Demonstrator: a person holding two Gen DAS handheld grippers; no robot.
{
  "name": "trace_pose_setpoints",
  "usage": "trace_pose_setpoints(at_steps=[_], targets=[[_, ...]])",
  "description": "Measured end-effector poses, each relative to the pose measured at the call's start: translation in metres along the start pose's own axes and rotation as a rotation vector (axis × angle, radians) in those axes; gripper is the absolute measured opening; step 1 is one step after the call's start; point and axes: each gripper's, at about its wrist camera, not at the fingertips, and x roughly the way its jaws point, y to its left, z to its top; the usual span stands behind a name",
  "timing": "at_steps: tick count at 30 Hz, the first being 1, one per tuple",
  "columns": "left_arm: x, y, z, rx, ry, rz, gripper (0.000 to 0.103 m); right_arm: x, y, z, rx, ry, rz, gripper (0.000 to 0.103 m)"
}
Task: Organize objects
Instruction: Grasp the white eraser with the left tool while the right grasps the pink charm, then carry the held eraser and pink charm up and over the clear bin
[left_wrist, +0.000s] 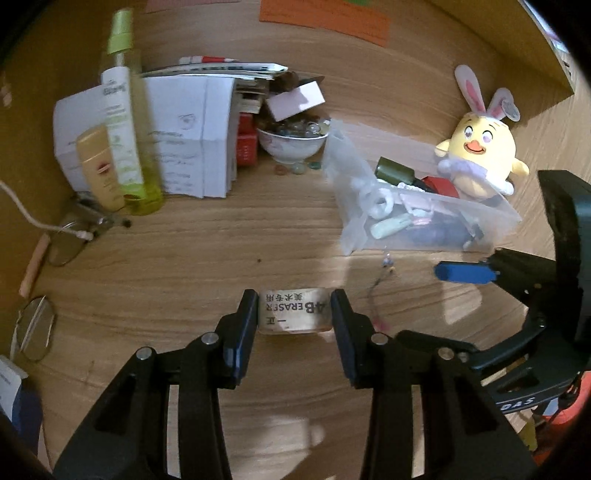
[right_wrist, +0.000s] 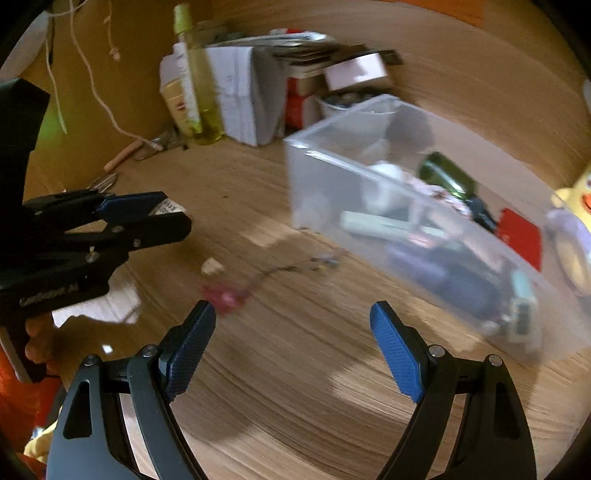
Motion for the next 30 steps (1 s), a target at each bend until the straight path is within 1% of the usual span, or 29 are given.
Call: trace_pose_setpoints(at_steps=[1,2,3,4,5,6,7,8,9,10,11,16,20,30], targets=[[-0.001,0.002,-0.002,0.000,-0.002,0.005,0.040,0.003,0.005,0.001,-0.008,0.005,0.006,0.082],[-0.003,0.003,-0.004,0.001,-0.004,0.008,0.040,0.006,0.009,0.002,-0.016,0.010,0.013,0.078],[-0.005,0.004,-0.005,0.004,-0.006,0.008,0.040,0.009,0.013,0.003,-0.022,0.016,0.019,0.071],[-0.006,0.006,-0.007,0.006,-0.007,0.005,0.040,0.012,0.017,0.004,-0.030,0.024,0.024,0.067],[-0.006,0.006,-0.008,0.006,-0.008,0.004,0.040,0.014,0.020,0.004,-0.041,0.033,0.026,0.058],[-0.007,0.007,-0.008,0.007,-0.010,-0.001,0.040,0.017,0.024,0.005,-0.051,0.041,0.020,0.051],[-0.007,0.007,-0.009,0.007,-0.011,-0.005,0.040,0.019,0.026,0.005,-0.059,0.044,0.011,0.049],[-0.007,0.007,-0.009,0.005,-0.012,-0.008,0.040,0.019,0.030,0.005,-0.074,0.034,-0.005,0.044],[-0.007,0.007,-0.008,0.003,-0.013,-0.011,0.040,0.019,0.031,0.005,-0.078,0.032,0.004,0.034],[-0.006,0.006,-0.008,0.000,-0.012,-0.016,0.040,0.019,0.032,0.006,-0.080,0.031,0.015,0.028],[-0.006,0.006,-0.008,-0.002,-0.011,-0.018,0.040,0.018,0.033,0.006,-0.084,0.029,0.010,0.024],[-0.005,-0.001,-0.005,0.008,-0.014,-0.032,0.040,0.014,0.031,0.005,-0.080,0.026,-0.006,0.024],[-0.005,-0.013,0.000,0.026,-0.022,-0.046,0.040,0.003,0.015,0.003,-0.050,0.002,-0.015,0.024],[-0.003,-0.056,0.021,0.088,-0.049,-0.085,0.040,-0.056,-0.033,-0.007,0.025,-0.121,-0.075,0.024]])
